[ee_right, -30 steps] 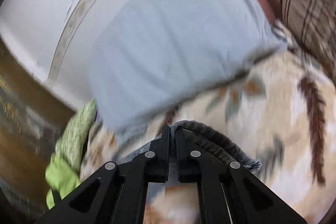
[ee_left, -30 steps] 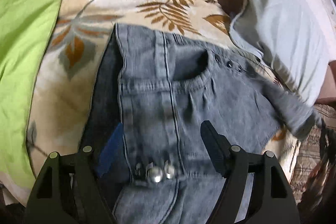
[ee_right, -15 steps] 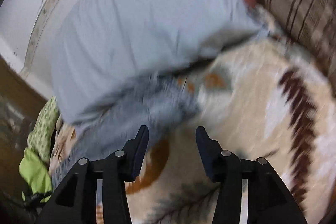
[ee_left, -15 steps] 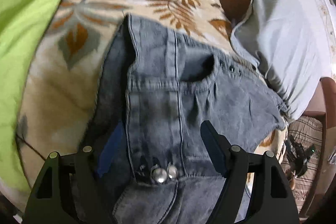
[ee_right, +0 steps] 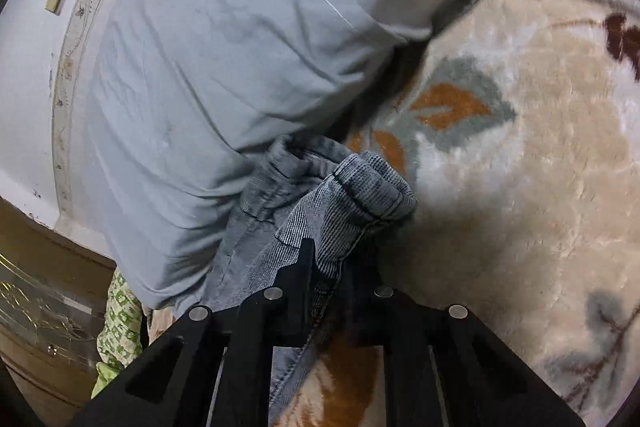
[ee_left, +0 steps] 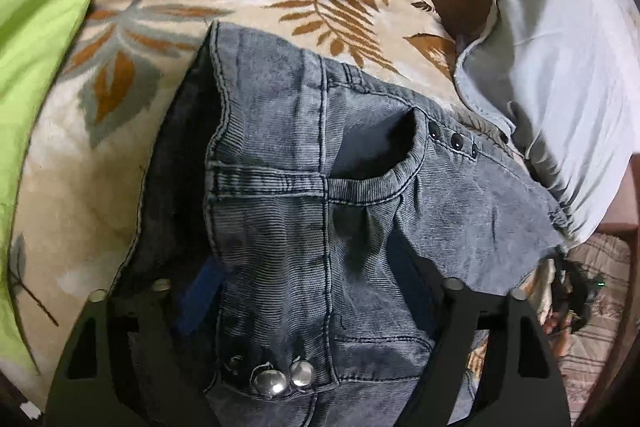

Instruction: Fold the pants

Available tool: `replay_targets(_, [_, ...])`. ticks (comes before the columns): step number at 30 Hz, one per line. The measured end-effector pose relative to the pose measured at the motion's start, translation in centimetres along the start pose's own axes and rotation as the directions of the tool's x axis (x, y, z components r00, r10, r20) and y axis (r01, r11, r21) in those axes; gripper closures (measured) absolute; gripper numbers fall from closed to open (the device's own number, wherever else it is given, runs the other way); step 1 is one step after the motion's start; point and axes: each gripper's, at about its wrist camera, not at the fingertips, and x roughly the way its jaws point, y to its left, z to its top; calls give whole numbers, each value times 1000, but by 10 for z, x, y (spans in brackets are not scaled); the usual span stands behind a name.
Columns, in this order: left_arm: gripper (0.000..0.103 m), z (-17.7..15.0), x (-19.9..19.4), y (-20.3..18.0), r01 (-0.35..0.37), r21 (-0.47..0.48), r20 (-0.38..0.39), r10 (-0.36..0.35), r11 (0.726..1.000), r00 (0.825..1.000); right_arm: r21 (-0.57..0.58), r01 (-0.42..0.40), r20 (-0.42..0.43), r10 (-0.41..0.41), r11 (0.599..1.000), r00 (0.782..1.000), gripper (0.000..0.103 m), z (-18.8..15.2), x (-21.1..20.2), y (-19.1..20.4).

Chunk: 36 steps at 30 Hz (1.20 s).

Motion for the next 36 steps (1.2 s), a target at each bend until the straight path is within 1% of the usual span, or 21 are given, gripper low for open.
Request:
replay_targets(1, [52,-1,-2,-1,2,9,-2,-2,1000,1000,-18,-17,15,17,1000,1000,91,1,-11,5])
replay_targets(2, [69,-2,-3,-3,28,15,-19,-27,1000,999,-23,-31,20,32,999,999,91,2,-18,9])
replay_targets(3, [74,-3,-3,-3,43,13,-45,-43,999,998,-26,-53,26,54,998,998,91,2,-30,12])
replay_targets(4, [75,-6,-4,-4,50,11,-60,-49,999,997,-35,-87,35,88,996,995,91,0,-50,16])
replay_targets(7, [75,-16,-9,-8,29,53,-52,-27,998,998,-42,-124,54,126,991,991,91,-14,-92,14])
replay_targets(9, [75,-19,-3,-7,5,52,-64,-1,999,998,-28,-93,49,94,995,994,91,-27,-112,0])
replay_targets(10, [75,-19,1,-6,-4,45,-71,7,999,997,-24,-52,41,53,998,998,91,-30,-115,-10])
replay_targets(11, [75,-19,3,-4,-11,40,-76,14,999,997,-6,31,15,-31,1000,999,90,-36,-109,-25])
replay_targets(12, [75,-18,4,-3,-7,30,-83,9,1000,997,21,68,-26,-67,997,997,89,-41,-102,-37])
replay_targets(13, [75,-18,-1,-1,1,15,-85,0,1000,996,50,90,-68,-87,995,994,84,-45,-98,-47])
replay_targets(14, [72,-20,-7,0,8,5,-88,-8,1000,996,89,118,-93,-109,989,990,82,-52,-97,-56])
replay_targets(15, [70,-23,-17,3,15,5,-82,-14,1000,997,106,104,-85,-96,989,992,81,-57,-102,-57])
replay_targets(17, [54,-28,-34,8,15,21,-64,-14,1000,998,94,80,-49,-76,992,996,71,-65,-123,-48])
replay_targets(18, [51,-32,-45,13,23,25,-60,-21,999,998,77,74,-38,-71,994,997,69,-67,-132,-45])
replay_targets(22, [46,-47,-71,27,49,1,-39,-49,999,998,11,64,-24,-63,998,998,67,-72,-164,-23])
replay_targets(24, [45,-57,-78,34,57,-31,-38,-58,998,998,3,32,-23,-32,999,999,60,-84,-181,-20])
replay_targets(25, [45,-63,-79,35,62,-50,-43,-65,997,997,-6,26,-22,-26,1000,999,54,-88,-187,-18])
replay_targets(27, [45,-77,-80,33,61,-60,-69,-65,996,995,-47,26,-27,-27,999,999,50,-101,-195,-10])
replay_targets(30, [45,-95,-84,19,21,-7,-96,-22,1000,995,-104,31,-61,-38,994,997,47,-123,-194,0])
replay_targets(33, [45,-104,-94,-1,4,53,-89,1,999,996,-163,45,-120,-65,986,991,46,-139,-185,12])
replay_targets(36, [38,-106,-101,-17,-14,92,-73,21,996,997,-252,51,-125,-85,966,989,44,-144,-185,28])
